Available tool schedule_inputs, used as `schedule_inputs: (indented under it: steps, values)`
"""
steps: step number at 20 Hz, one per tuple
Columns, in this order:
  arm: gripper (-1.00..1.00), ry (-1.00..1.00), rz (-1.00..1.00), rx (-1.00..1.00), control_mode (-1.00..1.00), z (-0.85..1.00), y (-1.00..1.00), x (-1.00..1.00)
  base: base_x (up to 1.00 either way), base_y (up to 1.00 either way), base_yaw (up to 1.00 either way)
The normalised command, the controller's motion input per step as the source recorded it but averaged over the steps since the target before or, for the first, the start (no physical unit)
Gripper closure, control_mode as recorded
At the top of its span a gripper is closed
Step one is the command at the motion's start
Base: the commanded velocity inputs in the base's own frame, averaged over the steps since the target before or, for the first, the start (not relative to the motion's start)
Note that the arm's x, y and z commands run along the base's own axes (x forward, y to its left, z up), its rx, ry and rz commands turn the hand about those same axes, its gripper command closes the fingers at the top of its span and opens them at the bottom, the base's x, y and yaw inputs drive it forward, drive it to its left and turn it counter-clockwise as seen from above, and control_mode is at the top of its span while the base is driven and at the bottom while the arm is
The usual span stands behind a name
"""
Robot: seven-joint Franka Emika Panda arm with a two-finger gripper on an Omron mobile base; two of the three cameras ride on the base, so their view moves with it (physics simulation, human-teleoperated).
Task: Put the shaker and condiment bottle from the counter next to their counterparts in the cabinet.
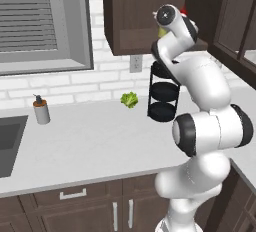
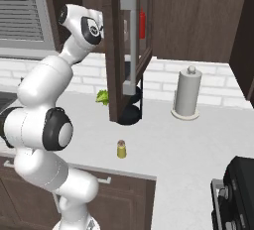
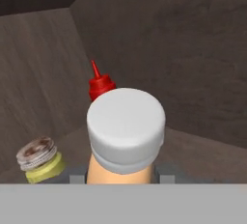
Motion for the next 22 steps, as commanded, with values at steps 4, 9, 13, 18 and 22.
schedule_inputs:
  steps: [4, 9, 13, 18, 22]
  values:
    - [1.0, 0.07, 0.0, -0.02, -1.0, 0.0, -0.32, 0.3, 0.0, 0.0, 0.0]
    - [1.0, 0.08, 0.0, -0.03, -1.0, -0.06, -0.24, 0.3, 0.0, 0.0, 0.0]
    - [1.0, 0.08, 0.0, -0.01, -1.0, -0.3, -0.24, 0.36, 0.0, 0.0, 0.0]
    - [1.0, 0.03, 0.0, -0.02, -1.0, -0.39, -0.26, 0.28, 0.0, 0.0, 0.0]
    - [1.0, 0.0, 0.0, 0.0, -1.0, -0.47, -0.37, 0.17, 0.0, 0.0, 0.0]
